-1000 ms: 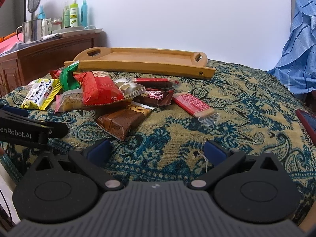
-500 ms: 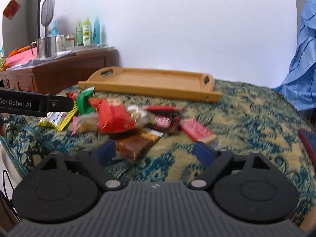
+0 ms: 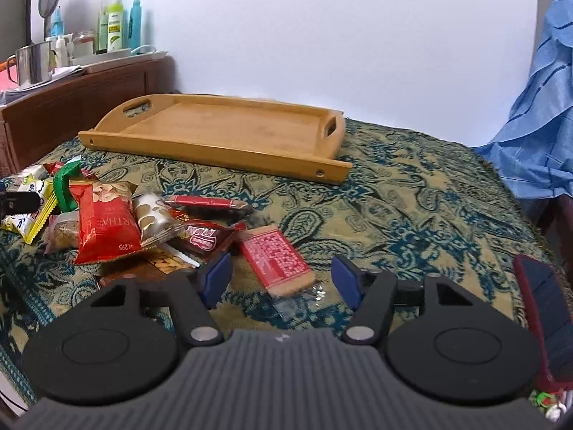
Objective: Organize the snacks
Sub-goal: 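Grasp the yellow Ameria bag with the left tool while the right tool grasps the red wafer bar, then carry the Ameria bag with the left tool while the right tool carries the red bar to the tray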
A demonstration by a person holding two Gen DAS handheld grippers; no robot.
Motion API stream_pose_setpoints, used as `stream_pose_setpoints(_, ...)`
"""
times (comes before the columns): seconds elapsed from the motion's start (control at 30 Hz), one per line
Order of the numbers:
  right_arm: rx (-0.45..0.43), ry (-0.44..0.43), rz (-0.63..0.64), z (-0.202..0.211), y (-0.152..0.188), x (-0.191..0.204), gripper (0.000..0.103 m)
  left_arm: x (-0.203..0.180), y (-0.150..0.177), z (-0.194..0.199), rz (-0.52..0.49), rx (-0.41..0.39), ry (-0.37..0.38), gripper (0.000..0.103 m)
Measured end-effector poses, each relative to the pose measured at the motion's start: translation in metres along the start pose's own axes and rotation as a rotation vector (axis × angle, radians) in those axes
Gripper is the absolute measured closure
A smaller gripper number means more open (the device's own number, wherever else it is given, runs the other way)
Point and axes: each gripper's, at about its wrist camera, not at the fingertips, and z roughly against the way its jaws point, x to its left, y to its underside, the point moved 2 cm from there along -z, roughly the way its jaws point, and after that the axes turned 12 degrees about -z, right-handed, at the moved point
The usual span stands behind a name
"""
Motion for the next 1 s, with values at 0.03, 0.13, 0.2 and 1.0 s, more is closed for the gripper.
stream_pose_setpoints(0.03,0.006,-0.005,0.004,-0.002,-0.001,0.001,0.03,-0.002,0.001,-0.004,-0.006,0.012,0.003,0.02)
stream_pose_setpoints(0.13,0.027,-0.011,0.015,-0.011,0.0,0.005,0.035,-0.007,0.004,-0.012,-0.005,0.053,0.002,0.024)
stream_pose_setpoints(0.2,0.031,0.0,0.026,-0.016,-0.002,0.007,0.045,-0.007,0.004,-0.013,0.015,0.056,-0.001,0.03)
stream_pose_setpoints(1.0,-0.068,-0.048,-0.139,0.017,-0.035,-0.009,0.071,-0.024,-0.055,0.029,-0.037,-0.062,-0.049,0.058)
